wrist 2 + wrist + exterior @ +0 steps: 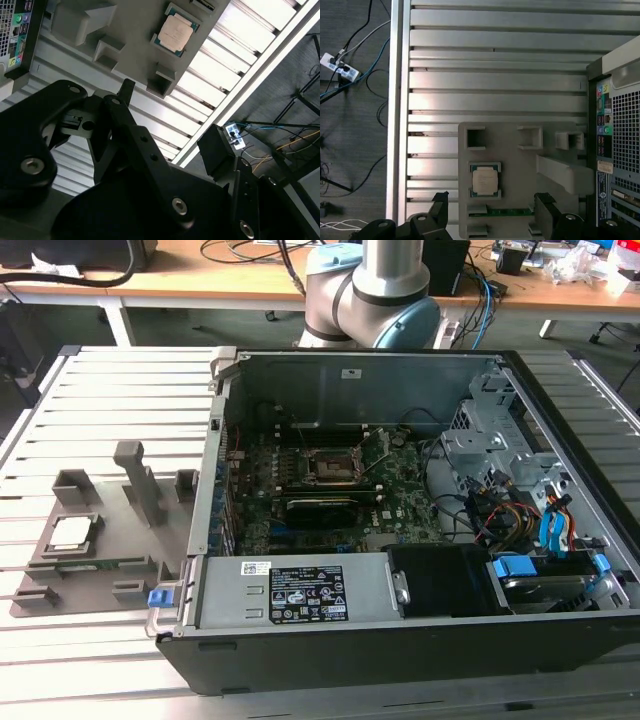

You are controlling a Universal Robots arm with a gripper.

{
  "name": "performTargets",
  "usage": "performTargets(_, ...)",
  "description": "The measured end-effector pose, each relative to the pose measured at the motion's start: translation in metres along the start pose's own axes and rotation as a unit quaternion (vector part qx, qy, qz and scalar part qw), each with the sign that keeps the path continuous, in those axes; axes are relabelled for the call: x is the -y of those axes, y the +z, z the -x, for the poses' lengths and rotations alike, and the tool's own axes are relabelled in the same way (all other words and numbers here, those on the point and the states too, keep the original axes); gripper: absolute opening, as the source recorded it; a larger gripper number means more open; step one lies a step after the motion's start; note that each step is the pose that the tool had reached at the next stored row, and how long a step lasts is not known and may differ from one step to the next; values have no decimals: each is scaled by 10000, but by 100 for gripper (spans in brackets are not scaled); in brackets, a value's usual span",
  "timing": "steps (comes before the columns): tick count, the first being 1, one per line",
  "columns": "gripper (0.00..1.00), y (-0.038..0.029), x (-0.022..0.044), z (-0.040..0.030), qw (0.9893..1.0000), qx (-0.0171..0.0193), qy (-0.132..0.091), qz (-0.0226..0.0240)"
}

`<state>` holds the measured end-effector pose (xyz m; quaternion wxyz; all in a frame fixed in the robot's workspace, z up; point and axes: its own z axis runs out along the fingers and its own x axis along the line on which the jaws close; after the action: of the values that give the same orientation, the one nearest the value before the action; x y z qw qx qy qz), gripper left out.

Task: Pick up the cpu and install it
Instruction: 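Pick up the cpu and move it towards the insertion slot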

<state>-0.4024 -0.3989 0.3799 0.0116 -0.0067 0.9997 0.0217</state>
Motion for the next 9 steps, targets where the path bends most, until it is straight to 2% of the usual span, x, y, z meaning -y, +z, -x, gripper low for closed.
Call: performTargets(9, 78, 52, 2, -1, 10000, 0, 0, 0)
